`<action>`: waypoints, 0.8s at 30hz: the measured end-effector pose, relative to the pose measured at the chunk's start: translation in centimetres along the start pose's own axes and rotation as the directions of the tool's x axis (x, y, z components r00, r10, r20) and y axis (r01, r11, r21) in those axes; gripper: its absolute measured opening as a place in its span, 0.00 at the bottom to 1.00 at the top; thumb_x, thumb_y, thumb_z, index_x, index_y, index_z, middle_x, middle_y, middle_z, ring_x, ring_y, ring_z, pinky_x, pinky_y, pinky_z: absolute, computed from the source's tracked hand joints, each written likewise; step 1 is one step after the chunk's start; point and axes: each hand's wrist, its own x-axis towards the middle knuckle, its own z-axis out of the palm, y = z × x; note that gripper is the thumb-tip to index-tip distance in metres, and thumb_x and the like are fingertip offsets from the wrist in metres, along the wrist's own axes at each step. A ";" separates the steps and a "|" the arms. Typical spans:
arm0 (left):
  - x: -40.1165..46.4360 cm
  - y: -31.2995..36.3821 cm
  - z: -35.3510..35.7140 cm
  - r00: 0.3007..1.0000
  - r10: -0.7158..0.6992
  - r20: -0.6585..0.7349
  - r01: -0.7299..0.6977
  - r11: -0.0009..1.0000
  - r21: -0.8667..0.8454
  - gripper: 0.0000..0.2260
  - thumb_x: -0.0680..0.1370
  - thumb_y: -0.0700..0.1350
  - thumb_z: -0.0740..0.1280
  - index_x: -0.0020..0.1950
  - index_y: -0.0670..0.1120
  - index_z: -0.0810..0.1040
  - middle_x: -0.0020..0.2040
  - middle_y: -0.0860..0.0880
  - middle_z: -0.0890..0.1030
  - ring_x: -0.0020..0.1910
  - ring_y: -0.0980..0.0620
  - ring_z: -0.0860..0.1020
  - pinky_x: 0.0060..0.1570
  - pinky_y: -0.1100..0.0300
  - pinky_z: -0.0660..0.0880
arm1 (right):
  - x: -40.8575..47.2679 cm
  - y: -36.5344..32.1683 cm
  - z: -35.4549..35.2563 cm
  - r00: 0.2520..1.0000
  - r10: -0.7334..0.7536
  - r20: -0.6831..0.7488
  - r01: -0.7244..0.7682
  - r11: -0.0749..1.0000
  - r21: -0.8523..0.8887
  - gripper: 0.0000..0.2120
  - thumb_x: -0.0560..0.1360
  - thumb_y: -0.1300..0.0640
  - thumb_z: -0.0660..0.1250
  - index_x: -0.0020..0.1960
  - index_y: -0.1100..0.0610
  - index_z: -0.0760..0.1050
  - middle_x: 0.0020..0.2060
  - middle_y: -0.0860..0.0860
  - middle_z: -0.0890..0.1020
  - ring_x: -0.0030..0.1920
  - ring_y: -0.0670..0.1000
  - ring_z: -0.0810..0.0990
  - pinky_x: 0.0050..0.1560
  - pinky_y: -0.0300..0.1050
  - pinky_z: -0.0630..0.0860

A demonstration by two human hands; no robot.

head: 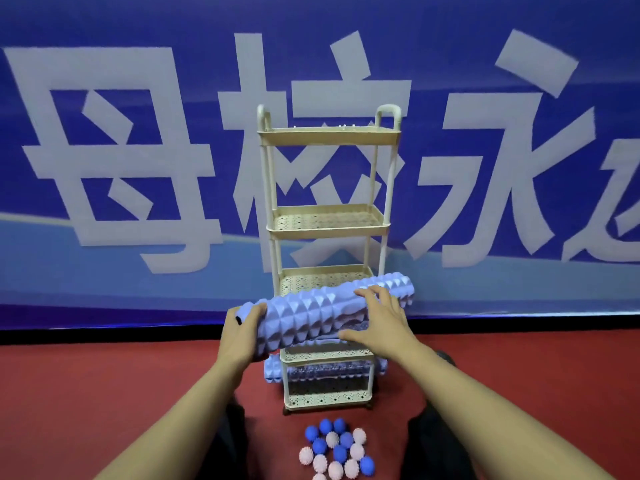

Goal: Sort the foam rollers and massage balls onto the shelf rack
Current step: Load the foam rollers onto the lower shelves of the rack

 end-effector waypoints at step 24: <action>11.7 -13.5 4.1 0.962 -0.214 0.172 0.131 0.907 0.401 0.33 0.78 0.57 0.72 0.77 0.48 0.63 0.69 0.46 0.77 0.64 0.48 0.78 0.63 0.52 0.74 | 5.1 12.2 14.5 0.965 0.031 0.261 0.113 0.848 -0.518 0.47 0.52 0.29 0.71 0.66 0.53 0.77 0.51 0.50 0.81 0.47 0.56 0.79 0.41 0.52 0.76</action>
